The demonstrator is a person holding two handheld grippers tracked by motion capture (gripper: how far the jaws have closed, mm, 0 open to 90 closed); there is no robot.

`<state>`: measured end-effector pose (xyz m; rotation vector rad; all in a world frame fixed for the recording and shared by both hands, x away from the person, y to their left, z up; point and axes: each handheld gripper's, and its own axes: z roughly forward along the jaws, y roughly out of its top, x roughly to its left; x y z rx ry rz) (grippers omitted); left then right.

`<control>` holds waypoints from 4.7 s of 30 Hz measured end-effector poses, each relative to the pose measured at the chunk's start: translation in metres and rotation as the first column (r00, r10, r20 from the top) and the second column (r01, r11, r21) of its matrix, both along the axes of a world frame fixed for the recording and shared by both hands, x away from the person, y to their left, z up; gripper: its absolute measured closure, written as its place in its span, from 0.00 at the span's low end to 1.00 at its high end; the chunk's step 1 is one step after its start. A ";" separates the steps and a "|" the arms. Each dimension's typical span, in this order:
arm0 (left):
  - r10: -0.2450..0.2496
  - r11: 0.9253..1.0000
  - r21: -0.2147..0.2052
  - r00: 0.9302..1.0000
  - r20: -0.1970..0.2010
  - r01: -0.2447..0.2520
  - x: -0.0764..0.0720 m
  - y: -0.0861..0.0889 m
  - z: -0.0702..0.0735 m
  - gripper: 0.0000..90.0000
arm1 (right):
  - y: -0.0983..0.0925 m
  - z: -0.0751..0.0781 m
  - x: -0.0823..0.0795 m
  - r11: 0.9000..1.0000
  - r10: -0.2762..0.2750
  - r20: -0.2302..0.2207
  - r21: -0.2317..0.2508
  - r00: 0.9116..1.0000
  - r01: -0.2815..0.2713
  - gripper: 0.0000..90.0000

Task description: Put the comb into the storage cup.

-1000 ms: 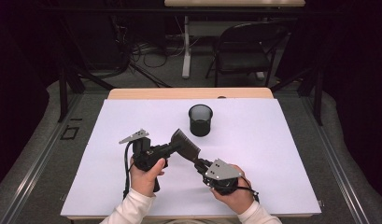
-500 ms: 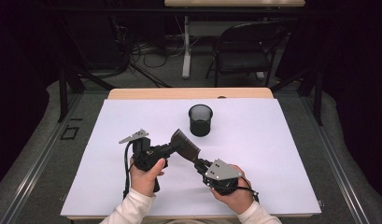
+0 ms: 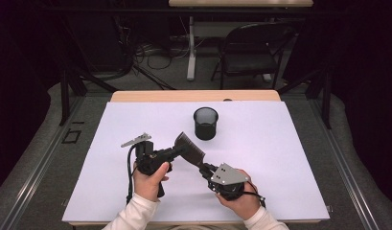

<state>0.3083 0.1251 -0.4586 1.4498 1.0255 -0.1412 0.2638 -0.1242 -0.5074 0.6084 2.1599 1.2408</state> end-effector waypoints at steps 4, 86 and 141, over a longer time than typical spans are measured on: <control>-0.001 1.000 -0.018 1.000 -0.010 0.001 0.001 0.001 -0.001 0.93 | 0.000 0.000 0.000 1.000 0.001 -0.002 0.002 1.000 -0.001 0.80; 0.205 0.978 -0.039 0.977 0.053 -0.203 0.016 0.035 -0.006 0.93 | -0.014 -0.006 0.016 0.993 -0.106 -0.007 0.042 0.994 0.107 0.44; 0.283 0.958 -0.081 0.953 0.104 -0.275 0.021 0.061 -0.002 0.94 | -0.054 -0.007 0.035 0.956 -0.214 -0.184 0.163 0.959 0.245 0.01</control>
